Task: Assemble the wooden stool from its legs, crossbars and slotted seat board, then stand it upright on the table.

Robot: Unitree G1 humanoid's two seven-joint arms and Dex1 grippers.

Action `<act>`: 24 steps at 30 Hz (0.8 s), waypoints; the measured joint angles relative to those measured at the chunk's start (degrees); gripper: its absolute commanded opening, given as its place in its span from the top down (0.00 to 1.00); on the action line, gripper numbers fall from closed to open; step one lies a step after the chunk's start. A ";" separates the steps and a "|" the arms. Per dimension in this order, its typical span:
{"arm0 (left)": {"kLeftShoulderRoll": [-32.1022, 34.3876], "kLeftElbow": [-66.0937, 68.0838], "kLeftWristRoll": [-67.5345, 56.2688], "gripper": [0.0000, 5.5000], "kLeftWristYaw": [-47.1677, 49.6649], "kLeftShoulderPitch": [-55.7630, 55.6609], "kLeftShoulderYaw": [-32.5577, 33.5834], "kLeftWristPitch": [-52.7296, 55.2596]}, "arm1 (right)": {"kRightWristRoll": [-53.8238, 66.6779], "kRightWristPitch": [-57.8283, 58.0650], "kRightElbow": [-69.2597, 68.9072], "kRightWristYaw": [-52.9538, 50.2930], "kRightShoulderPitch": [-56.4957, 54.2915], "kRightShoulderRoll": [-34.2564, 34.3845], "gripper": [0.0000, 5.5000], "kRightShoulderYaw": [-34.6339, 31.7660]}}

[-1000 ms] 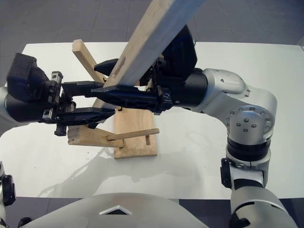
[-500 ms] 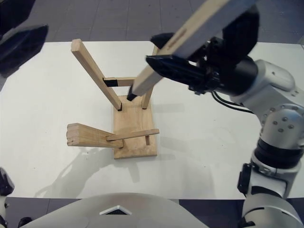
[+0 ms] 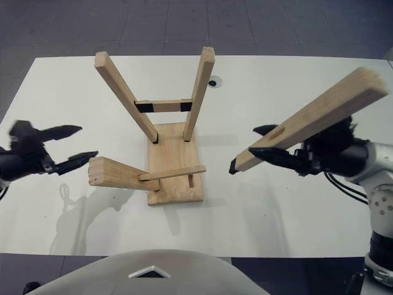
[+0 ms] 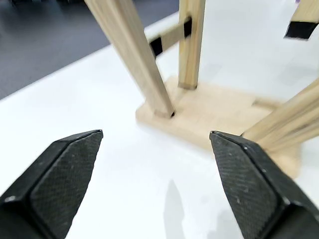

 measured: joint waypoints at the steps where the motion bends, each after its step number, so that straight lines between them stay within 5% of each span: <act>1: -1.03 0.41 2.49 0.28 2.42 -1.26 -2.75 0.02 | -1.85 -1.45 0.95 0.67 -0.13 0.04 0.63 2.13; 10: -10.24 1.68 12.93 0.28 13.61 -4.71 -17.58 0.67 | -11.03 -8.00 4.90 2.72 -3.27 4.05 0.63 15.84; 24: -14.07 4.47 15.19 0.28 15.89 -6.15 -22.04 1.39 | -12.77 -9.48 2.63 0.90 -7.16 6.85 0.63 20.70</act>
